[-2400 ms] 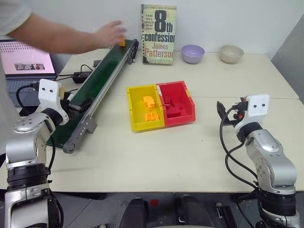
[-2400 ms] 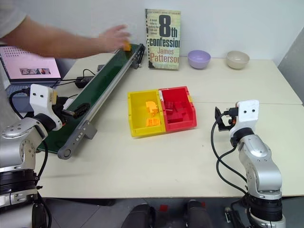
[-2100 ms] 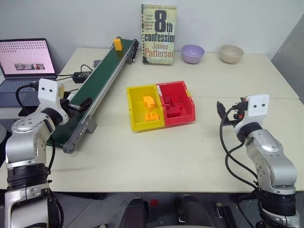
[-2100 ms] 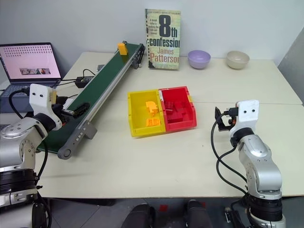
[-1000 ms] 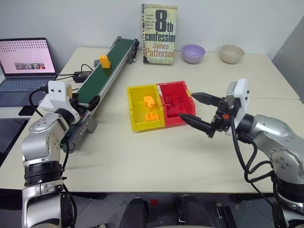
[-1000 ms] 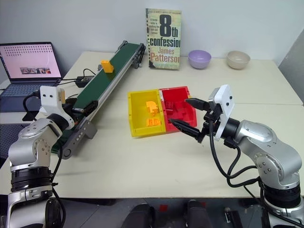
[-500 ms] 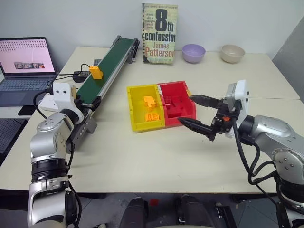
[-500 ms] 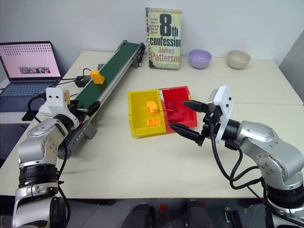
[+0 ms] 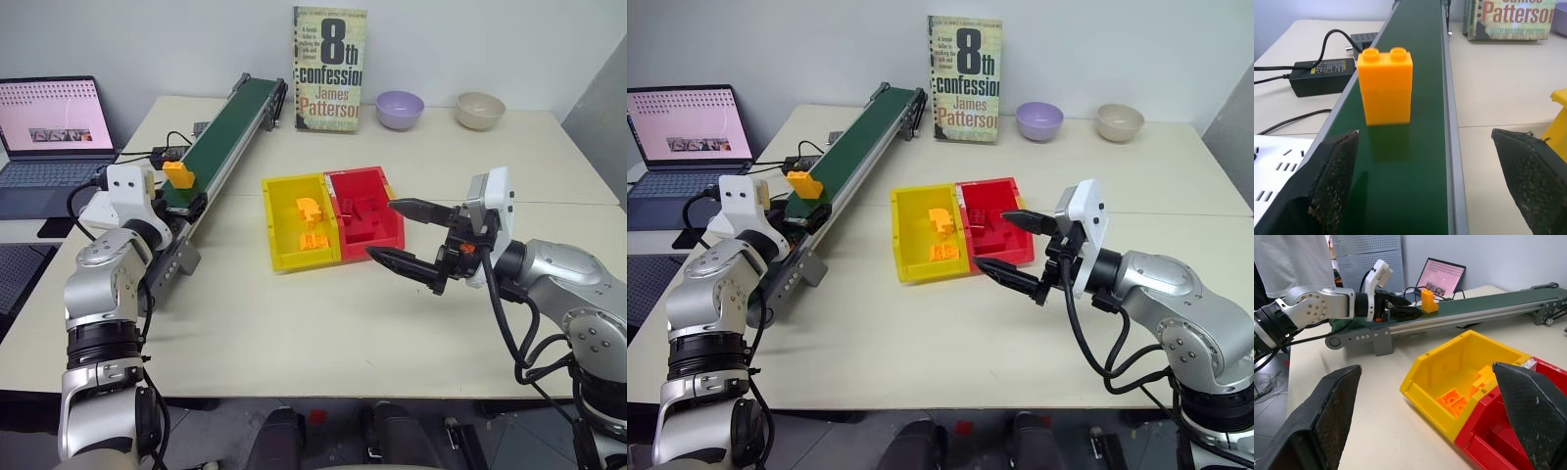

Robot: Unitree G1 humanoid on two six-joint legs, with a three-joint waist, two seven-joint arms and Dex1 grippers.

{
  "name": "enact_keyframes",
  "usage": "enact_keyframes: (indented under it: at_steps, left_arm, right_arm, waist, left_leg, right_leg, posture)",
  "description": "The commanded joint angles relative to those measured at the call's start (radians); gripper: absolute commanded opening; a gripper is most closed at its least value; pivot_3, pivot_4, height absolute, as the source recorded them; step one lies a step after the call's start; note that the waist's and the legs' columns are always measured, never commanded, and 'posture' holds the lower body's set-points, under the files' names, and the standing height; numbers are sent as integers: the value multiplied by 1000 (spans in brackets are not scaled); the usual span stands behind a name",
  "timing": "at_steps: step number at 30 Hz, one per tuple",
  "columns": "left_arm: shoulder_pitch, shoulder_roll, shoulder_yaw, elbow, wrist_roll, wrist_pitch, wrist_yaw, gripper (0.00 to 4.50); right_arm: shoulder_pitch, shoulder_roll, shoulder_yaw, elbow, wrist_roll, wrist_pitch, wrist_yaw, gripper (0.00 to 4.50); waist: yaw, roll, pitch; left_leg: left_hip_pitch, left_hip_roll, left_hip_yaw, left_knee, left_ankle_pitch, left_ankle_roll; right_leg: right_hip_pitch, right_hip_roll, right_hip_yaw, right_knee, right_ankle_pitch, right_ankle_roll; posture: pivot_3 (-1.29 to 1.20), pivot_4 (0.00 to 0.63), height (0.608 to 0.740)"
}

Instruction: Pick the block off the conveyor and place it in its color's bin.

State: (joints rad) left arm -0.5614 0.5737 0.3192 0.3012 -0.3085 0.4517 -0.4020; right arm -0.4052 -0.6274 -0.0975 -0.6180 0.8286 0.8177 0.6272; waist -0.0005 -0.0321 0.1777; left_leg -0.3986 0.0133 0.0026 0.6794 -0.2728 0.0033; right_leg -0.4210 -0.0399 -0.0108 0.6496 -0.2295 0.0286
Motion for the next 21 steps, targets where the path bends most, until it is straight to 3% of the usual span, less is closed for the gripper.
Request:
enact_keyframes:
  at_steps: [1,5,17,21]
  left_arm:
    - [-32,13,17,-1,5,-35,12,4497]
    - [-33,31,29,24,29,-54,47,4497]
    - [47,49,75,-43,3,-6,74,2253]
    - [55,47,76,-58,-3,7,73,2060]
  right_arm:
    - [-3,-12,-25,-27,16,-17,-3,4500]
    - [-10,-18,-32,-19,21,-15,-3,4500]
    - [-90,-7,-18,7,45,20,-52,4500]
    - [-120,-1,-9,13,49,34,-70,4500]
  waist:
    - [0,0,0]
    - [0,0,0]
    - [1,0,0]
    - [1,0,0]
  left_leg:
    - [0,0,0,0,0,0]
    - [0,0,0,0,0,0]
    - [0,0,0,0,0,0]
    - [0,-1,0,0,0,0]
  right_leg:
    - [0,0,0,0,0,0]
    - [0,0,0,0,0,0]
    - [0,-4,0,0,0,0]
    - [0,-5,0,0,0,0]
  posture:
    - [0,150,740]
    - [0,150,740]
    - [0,150,740]
    - [0,150,740]
